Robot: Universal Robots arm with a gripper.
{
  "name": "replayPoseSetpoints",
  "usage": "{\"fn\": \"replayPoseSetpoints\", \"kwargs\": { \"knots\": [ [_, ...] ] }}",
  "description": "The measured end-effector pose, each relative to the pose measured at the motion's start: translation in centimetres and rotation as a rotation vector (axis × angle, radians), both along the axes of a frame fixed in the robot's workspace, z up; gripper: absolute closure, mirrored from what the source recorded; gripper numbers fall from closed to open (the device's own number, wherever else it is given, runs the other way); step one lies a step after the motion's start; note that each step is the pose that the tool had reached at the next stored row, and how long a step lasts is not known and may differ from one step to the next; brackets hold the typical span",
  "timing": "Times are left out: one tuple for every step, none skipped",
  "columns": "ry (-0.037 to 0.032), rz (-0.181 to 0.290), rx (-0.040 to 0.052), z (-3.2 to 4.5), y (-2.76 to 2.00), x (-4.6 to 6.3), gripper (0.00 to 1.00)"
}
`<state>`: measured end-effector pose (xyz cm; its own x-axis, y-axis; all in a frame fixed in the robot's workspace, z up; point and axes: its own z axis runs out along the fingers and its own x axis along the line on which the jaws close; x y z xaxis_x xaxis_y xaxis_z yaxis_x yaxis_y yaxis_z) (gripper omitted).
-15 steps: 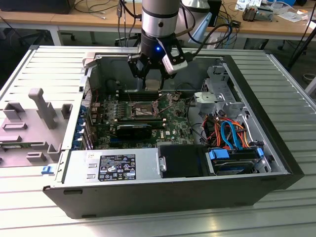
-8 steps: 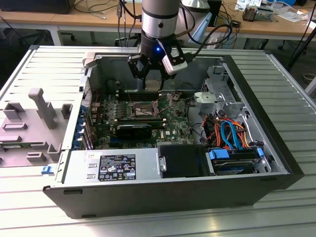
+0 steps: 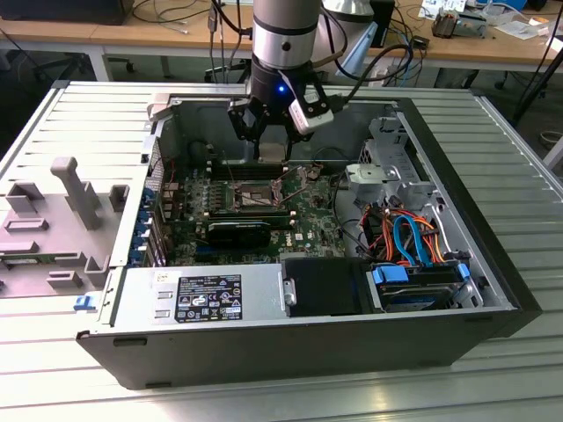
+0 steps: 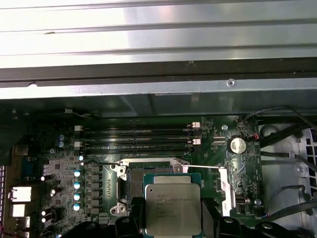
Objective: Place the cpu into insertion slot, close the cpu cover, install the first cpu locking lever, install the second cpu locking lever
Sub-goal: 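Place the cpu into insertion slot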
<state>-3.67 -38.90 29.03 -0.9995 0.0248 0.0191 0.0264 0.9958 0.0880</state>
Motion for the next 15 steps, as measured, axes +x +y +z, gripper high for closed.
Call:
{"fn": "replayPoseSetpoints", "kwargs": {
  "knots": [
    [0.0001, 0.000, -0.0001, -0.02, 0.00, 0.00, 0.46],
    [0.0000, 0.000, 0.0000, -0.05, 0.00, 0.00, 0.46],
    [0.0000, 0.000, 0.0000, -0.06, 0.00, 0.00, 0.46],
    [0.0000, 0.000, -0.0001, -0.13, 0.00, 0.00, 0.46],
    [0.0000, 0.000, 0.0000, -0.17, 0.00, 0.00, 0.46],
    [0.0000, 0.000, 0.0000, -0.17, 0.00, 0.00, 0.46],
    [0.0000, 0.000, 0.0000, -0.18, 0.00, 0.00, 0.46],
    [0.0000, 0.000, 0.0000, -0.19, 0.00, 0.00, 0.46],
    [0.0000, 0.000, 0.0000, -0.20, 0.00, 0.00, 0.46],
    [0.0000, 0.000, 0.0000, -0.35, -0.01, 0.00, 0.46],
    [0.0000, 0.000, 0.0000, -0.47, -0.01, 0.00, 0.46],
    [0.0000, 0.000, 0.0000, -0.48, -0.01, 0.00, 0.46],
    [0.0000, 0.000, -0.0001, -0.49, -0.01, 0.00, 0.46],
    [0.0000, 0.000, 0.0000, -0.50, -0.01, 0.00, 0.46],
    [0.0000, 0.000, 0.0000, -0.50, -0.01, 0.00, 0.46]
  ]
}}
